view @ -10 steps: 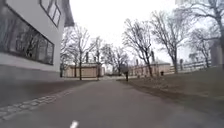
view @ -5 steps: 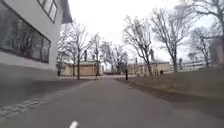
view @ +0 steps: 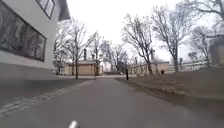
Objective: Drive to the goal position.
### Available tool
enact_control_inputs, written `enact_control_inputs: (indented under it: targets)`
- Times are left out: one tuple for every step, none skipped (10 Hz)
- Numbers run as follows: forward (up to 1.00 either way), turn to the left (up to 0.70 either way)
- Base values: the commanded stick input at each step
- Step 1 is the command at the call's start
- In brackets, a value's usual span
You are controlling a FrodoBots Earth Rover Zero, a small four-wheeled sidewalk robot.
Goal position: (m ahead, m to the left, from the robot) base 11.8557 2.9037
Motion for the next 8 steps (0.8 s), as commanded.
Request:
enact_control_inputs:
  targets:
    - [1.0, 0.01]
    - [1.0, 0.01]
    - [1.0, 0.01]
    - [1.0, 0.01]
    - [1.0, 0.01]
    - [1.0, 0.01]
    - [1.0, 0.01]
    - [1.0, 0.01]
